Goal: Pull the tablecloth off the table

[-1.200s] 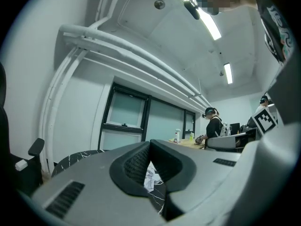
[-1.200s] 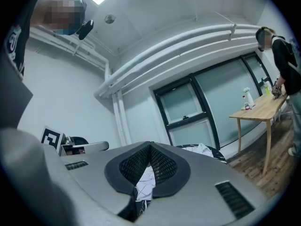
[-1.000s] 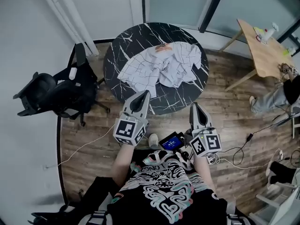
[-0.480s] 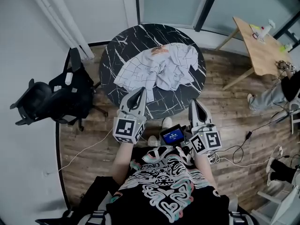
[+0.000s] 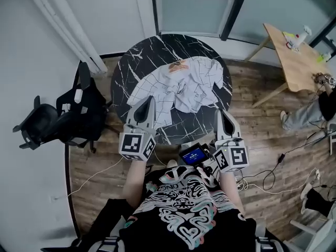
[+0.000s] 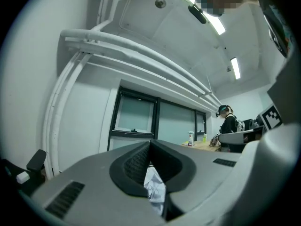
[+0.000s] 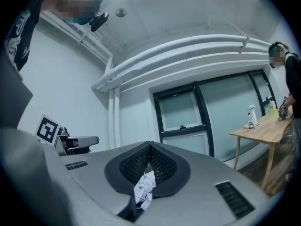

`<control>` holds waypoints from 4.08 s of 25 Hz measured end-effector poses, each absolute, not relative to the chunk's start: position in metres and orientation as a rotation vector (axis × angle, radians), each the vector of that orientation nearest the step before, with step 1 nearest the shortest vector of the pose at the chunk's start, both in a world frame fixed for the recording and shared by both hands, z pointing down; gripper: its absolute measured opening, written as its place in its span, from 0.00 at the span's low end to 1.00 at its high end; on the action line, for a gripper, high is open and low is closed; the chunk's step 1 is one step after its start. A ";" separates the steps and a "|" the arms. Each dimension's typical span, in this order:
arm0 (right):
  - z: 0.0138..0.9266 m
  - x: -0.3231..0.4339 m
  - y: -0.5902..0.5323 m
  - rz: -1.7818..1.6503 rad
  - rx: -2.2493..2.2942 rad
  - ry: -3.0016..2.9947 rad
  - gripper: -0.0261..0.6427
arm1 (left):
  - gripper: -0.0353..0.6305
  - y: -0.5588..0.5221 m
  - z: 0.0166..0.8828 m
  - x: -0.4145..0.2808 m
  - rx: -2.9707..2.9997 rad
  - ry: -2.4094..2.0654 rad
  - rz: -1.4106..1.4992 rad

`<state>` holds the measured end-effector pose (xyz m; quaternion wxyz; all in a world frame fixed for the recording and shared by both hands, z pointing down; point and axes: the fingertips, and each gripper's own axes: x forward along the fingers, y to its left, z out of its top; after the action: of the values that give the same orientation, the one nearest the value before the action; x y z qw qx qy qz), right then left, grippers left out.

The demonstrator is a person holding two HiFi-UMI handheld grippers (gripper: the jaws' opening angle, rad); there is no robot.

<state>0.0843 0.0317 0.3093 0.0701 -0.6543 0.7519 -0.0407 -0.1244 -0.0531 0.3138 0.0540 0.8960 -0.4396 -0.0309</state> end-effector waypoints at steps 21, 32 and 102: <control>0.367 0.122 -0.039 -0.272 -2.007 2.344 0.06 | 0.08 -0.105 0.381 -0.092 2.702 -1.378 0.214; 0.409 0.135 -0.076 -0.395 -2.016 2.420 0.06 | 0.11 -0.123 0.427 -0.076 2.667 -1.374 0.344; 0.571 0.141 -0.226 -0.886 -1.682 2.993 0.58 | 0.44 -0.232 0.568 -0.007 2.418 -1.238 0.717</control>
<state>0.1413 -0.2264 0.5708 -0.2007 -0.4646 0.8270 -0.2448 -0.0068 -0.2318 0.5684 0.1652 0.8488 -0.4346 0.2517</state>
